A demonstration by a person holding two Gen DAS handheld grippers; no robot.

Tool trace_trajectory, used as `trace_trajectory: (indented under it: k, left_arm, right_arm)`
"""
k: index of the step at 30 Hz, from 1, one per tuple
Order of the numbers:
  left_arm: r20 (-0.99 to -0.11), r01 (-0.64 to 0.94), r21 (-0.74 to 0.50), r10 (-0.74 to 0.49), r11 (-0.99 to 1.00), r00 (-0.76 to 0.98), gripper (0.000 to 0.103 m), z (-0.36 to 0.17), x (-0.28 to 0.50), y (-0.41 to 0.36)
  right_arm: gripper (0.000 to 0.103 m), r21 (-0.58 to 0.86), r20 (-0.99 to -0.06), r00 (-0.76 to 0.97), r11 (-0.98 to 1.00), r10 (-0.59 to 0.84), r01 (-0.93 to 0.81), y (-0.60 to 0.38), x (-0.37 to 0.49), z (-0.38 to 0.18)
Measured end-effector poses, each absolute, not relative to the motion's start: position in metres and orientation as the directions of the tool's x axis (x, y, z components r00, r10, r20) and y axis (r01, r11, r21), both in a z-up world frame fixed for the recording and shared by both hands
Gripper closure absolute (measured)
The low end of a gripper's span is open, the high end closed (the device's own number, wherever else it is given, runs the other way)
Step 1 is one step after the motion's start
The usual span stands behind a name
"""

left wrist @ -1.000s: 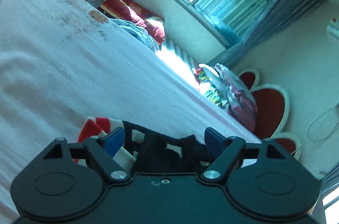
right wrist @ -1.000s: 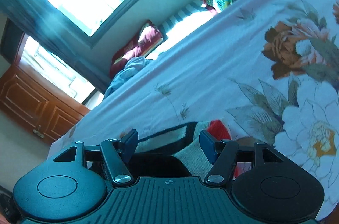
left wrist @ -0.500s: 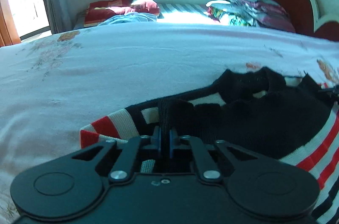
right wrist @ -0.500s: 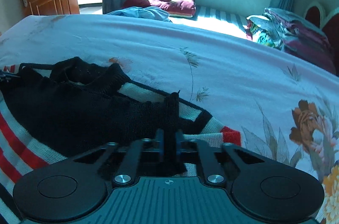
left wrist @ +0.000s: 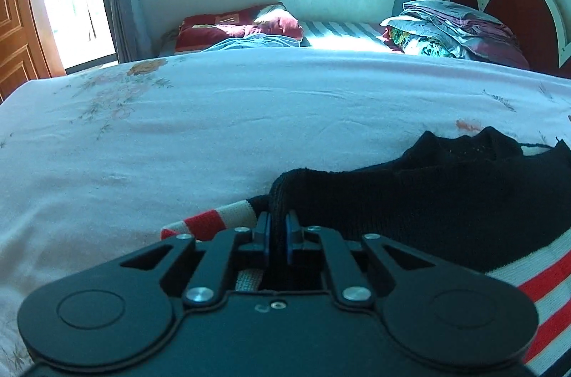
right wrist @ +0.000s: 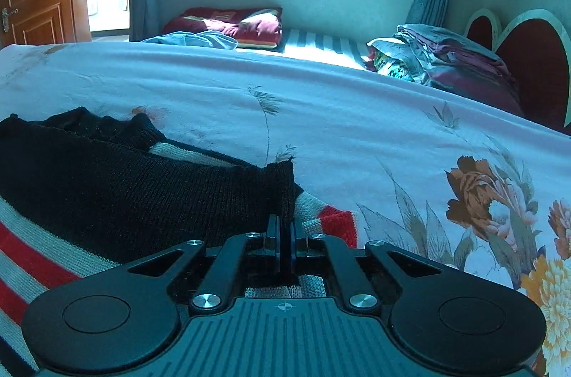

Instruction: Fold small clothes

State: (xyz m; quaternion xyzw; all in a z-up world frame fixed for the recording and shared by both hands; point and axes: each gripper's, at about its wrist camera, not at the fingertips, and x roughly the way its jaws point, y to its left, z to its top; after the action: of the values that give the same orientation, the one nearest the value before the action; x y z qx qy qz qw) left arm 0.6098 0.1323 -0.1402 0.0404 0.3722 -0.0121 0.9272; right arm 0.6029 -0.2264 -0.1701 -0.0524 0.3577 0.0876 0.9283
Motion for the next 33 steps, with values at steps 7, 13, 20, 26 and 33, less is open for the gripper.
trace_trajectory:
  k: [7, 13, 20, 26, 33]
  left_arm:
    - [-0.589, 0.08, -0.056, -0.098, 0.995, 0.802, 0.043, -0.096, 0.578, 0.111]
    - [-0.686, 0.3, -0.071, -0.264, 0.951, 0.678, 0.043, -0.126, 0.59, 0.039]
    - [-0.698, 0.193, -0.038, -0.164, 0.981, 0.697, 0.047, -0.143, 0.58, 0.112]
    - [-0.707, 0.167, 0.009, -0.112, 0.986, 0.698, 0.048, -0.13, 0.58, 0.094]
    - [-0.687, 0.319, -0.049, -0.263, 0.947, 0.677, 0.045, -0.125, 0.542, 0.028]
  right_arm:
    - [0.04, 0.0, -0.58, 0.776, 0.952, 0.25, -0.307, -0.188, 0.586, -0.12]
    - [0.063, 0.078, -0.685, 0.625, 0.891, 0.374, -0.447, -0.116, 0.599, -0.144]
    - [0.063, -0.009, -0.696, 0.683, 0.949, 0.221, -0.316, -0.188, 0.593, -0.16]
    - [0.062, -0.035, -0.7, 0.69, 0.957, 0.183, -0.289, -0.194, 0.592, -0.143]
    - [0.062, 0.022, -0.676, 0.627, 0.862, 0.387, -0.507, -0.129, 0.54, -0.132]
